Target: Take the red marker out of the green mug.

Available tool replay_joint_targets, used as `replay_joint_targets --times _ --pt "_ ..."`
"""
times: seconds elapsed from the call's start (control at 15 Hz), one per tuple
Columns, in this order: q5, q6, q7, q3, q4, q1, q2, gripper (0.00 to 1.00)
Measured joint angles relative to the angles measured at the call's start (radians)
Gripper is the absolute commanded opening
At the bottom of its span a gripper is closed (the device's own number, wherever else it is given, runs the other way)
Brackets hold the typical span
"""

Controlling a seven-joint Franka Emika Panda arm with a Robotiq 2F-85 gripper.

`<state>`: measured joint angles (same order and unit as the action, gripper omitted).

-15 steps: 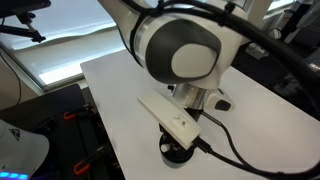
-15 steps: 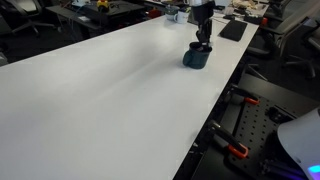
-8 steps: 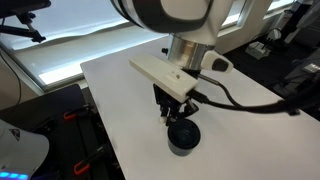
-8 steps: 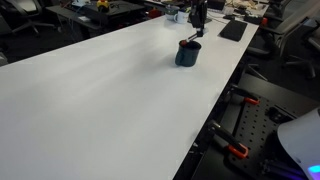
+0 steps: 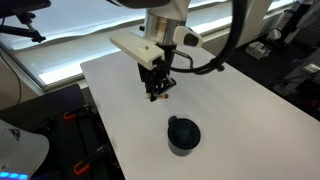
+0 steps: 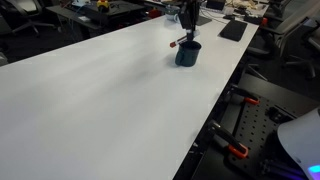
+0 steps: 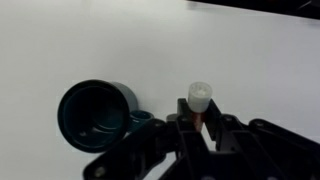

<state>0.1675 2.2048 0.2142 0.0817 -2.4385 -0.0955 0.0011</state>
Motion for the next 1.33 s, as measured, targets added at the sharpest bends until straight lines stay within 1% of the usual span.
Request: replay_joint_targets --times 0.27,0.4,0.53,0.67,0.8,0.87,1.13,1.2,1.27,1.33 --pt "-0.100 0.248 -0.008 -0.020 -0.123 0.023 0.011 0.05" --pt "-0.174 0.378 -0.001 -0.028 -0.182 0.032 0.024 0.05" --pt "-0.302 0.522 0.045 -0.045 -0.236 0.039 0.043 0.05" --pt "-0.433 0.633 0.123 -0.069 -0.272 0.040 0.064 0.05" --pt "-0.516 0.701 0.178 -0.092 -0.290 0.039 0.092 0.05" --pt "-0.534 0.723 0.193 -0.098 -0.294 0.039 0.110 0.05" --pt "-0.530 0.786 0.195 -0.093 -0.296 0.038 0.203 0.05" --pt "-0.526 0.801 0.195 -0.089 -0.296 0.038 0.227 0.45" --pt "-0.522 0.814 0.195 -0.083 -0.295 0.038 0.250 0.46" --pt "-0.512 0.818 0.194 -0.071 -0.294 0.042 0.268 0.53"
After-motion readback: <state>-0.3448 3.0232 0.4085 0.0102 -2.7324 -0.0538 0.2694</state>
